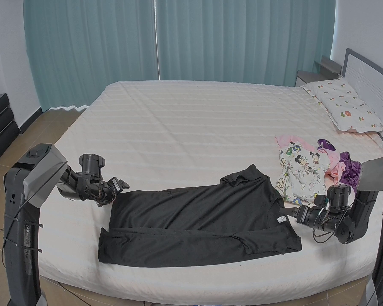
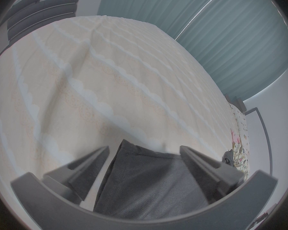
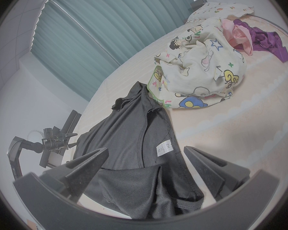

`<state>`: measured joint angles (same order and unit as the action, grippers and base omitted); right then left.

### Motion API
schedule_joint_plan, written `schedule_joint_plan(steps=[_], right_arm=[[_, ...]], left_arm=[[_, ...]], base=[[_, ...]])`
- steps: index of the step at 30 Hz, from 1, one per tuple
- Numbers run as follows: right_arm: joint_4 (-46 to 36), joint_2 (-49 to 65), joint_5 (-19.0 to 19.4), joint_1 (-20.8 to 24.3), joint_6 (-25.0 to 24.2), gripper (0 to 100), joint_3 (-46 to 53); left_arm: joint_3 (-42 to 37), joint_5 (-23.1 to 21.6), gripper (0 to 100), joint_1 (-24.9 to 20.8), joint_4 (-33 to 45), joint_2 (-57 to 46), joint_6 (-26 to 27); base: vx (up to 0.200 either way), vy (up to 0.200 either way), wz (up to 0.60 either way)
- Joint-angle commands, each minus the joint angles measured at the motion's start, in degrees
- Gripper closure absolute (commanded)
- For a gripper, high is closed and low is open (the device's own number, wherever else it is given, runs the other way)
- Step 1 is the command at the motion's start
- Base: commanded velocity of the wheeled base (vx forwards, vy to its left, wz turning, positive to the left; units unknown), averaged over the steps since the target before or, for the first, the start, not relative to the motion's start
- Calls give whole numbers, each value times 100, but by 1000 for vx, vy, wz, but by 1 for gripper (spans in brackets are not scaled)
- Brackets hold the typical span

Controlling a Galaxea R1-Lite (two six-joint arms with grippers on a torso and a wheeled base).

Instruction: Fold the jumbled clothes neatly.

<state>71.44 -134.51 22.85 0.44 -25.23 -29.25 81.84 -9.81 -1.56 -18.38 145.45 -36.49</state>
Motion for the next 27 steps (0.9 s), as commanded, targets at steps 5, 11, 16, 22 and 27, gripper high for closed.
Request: schedule_joint_plan(steps=[5,11,16,22,27], right_arm=[[-104,443,-272,378,-544,0,-275],[-807,619,-1195,940,-1273,0,-1048],[-1580,558,-1801,1248,-1889,0,-1874],[-2723,250,-1907,1459,-2038,0,-3061],[-3734,-348,-2311,1573,-2267,0,-4441]], left_arm=[[34,173,100,51,-7,10,-473],[-133,340,100,77,-412,-34,-948],[-414,595,100,156,-1027,-122,-1194],[-643,595,100,253,-1352,-166,-1273],[-845,533,100,305,-1370,-298,-1308]], base=[[0,0,0],[0,0,0],[0,0,0],[0,0,0],[0,0,0]])
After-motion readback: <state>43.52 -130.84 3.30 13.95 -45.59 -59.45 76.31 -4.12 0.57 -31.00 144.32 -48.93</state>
